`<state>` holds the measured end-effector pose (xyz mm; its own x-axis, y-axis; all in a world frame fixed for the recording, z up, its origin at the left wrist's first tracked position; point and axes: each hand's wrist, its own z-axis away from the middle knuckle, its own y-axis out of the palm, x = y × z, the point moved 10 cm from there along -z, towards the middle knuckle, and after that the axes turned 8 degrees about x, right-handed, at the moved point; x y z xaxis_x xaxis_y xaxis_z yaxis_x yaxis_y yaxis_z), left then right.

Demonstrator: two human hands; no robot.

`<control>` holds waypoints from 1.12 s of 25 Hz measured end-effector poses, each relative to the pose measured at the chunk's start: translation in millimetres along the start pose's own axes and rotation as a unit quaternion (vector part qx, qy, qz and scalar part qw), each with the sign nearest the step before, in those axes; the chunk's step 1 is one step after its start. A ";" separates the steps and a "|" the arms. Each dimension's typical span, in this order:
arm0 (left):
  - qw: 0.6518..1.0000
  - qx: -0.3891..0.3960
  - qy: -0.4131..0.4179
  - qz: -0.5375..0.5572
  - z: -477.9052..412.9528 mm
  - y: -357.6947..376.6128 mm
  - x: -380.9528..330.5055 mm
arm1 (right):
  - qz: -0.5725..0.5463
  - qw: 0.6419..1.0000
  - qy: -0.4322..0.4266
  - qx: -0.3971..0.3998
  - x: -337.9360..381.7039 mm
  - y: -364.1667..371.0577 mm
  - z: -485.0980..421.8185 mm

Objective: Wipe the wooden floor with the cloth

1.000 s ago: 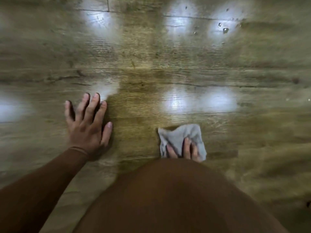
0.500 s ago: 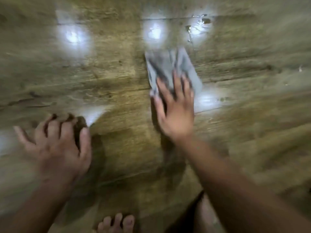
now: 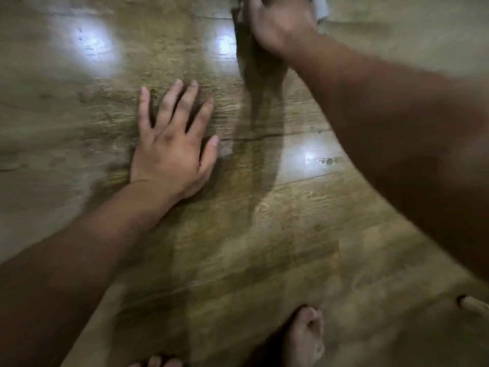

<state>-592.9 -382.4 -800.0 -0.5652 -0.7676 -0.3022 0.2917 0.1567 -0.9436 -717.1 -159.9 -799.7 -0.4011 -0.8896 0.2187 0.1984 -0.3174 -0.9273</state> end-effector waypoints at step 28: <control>0.999 -0.010 -0.016 0.030 -1.4 -2.1 1.1 | 0.165 0.907 -0.122 0.368 -169.3 107.3 471.7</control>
<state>-595.2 -382.7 -798.5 -0.5217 -0.7765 -0.3535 0.3081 0.2150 -0.9268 -206.1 -198.4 -792.9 -0.0185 -0.9937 0.1106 0.8511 -0.0737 -0.5198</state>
